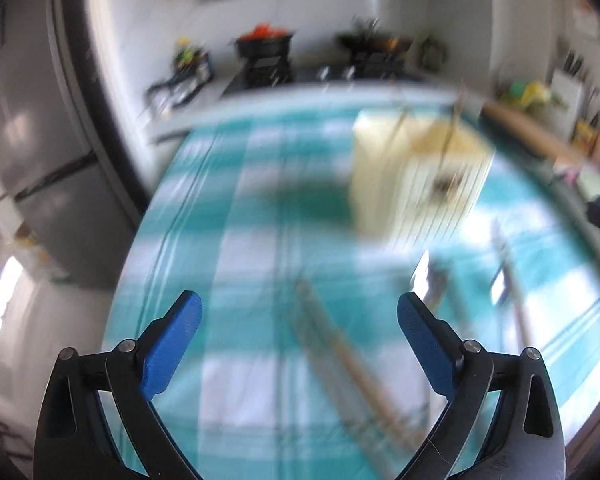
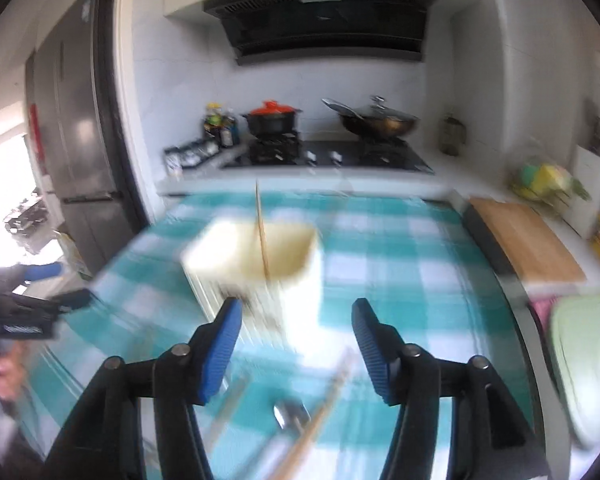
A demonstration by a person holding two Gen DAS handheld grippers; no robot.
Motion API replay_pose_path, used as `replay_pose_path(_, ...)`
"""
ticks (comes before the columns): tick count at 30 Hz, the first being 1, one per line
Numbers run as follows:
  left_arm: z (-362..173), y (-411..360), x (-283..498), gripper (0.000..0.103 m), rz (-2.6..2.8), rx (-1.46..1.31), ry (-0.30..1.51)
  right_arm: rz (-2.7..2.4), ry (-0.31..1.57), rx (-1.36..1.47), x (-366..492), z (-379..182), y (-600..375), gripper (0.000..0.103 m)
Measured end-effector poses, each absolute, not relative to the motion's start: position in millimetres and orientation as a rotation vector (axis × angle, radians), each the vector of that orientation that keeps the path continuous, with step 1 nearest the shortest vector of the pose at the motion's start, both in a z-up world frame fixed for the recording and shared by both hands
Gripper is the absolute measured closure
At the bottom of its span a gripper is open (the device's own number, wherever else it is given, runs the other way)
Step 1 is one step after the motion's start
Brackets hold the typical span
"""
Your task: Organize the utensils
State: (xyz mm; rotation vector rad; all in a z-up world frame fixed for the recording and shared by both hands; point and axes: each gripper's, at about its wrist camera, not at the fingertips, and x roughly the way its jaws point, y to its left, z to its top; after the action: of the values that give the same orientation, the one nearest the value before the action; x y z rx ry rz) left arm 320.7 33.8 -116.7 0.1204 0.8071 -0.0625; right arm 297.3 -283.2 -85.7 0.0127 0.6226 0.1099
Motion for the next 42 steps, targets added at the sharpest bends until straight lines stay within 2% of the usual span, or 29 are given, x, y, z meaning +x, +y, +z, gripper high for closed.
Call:
replay_pose_path(5,-191.5,81.0,306.4,0.004,0.115,0.038,0.885,-0.086,0.842,0.065,275.0,-186.4,-320.7,0.043)
replay_pose_path(8,-213.5,95.1,313.0,0.005,0.187,0.037,0.867,-0.135,0.908,0.039,282.0,-210.9,-328.8,0.043)
replay_pose_path(11,-229.0,114.0,325.9,0.004,0.157,-0.076,0.946,-0.163,0.930,0.037,295.4,-219.8,-333.9,0.043)
replay_pose_path(13,-229.3,124.5,327.1,0.004,0.188,-0.127,0.942,-0.180,0.914,0.047,307.5,-220.3,-339.6,0.039)
replay_pose_path(16,-231.6,121.8,329.1,0.000,0.194,-0.106,0.955,-0.188,0.924,0.084,326.9,-224.1,-351.4,0.019)
replay_pose_path(18,-232.1,119.6,329.2,0.000,0.199,-0.101,0.955,-0.180,0.946,0.108,336.1,-229.3,-359.0,0.000)
replay_pose_path(42,-233.5,121.1,329.0,0.000,0.200,-0.106,0.954,-0.182,0.950,0.089,335.5,-229.2,-353.2,0.000)
